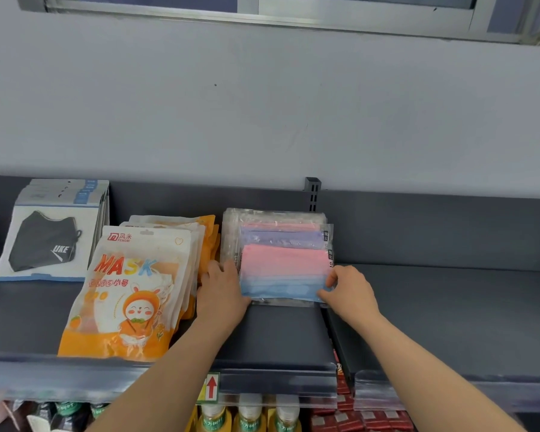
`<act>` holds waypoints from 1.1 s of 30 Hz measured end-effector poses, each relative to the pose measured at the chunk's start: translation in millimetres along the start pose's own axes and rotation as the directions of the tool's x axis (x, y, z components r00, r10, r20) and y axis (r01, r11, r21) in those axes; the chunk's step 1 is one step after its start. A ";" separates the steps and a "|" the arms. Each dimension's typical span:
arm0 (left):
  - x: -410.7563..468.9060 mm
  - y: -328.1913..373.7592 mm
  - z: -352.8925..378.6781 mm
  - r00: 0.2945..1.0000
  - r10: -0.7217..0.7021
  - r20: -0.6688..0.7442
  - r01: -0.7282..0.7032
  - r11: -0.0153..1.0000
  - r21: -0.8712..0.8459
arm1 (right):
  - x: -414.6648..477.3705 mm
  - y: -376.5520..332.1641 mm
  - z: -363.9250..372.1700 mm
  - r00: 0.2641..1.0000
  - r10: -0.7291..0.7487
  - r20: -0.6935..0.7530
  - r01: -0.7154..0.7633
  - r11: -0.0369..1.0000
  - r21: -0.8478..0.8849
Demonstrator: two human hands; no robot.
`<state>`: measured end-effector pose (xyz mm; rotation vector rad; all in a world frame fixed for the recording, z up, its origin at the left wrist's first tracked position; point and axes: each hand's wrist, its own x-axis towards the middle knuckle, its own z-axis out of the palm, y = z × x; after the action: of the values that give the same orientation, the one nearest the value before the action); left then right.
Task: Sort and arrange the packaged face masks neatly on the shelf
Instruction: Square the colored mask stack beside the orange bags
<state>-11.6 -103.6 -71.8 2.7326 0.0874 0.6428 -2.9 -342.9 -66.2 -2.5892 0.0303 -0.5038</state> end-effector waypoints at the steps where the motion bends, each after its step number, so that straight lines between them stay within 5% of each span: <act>1: 2.1 0.2 -0.8 1.000 0.005 -0.012 -0.004 1.000 0.028 | 1.4 -2.6 1.6 1.000 -0.006 -0.004 0.006 1.000 -0.013; 14: 21.1 -3.7 8.8 0.995 0.004 0.099 0.004 0.997 -0.082 | 20.9 -20.1 17.6 0.997 -0.055 -0.062 0.049 0.995 -0.089; 33: -17.0 -8.3 -20.5 0.996 0.070 0.056 -0.059 0.982 -0.178 | -25.9 -23.2 -11.3 0.999 -0.001 -0.045 0.004 0.997 0.083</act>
<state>-35.9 -91.8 -64.5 2.5905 -0.0704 0.5545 -32.7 -325.0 -55.0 -2.4975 0.0209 -0.5522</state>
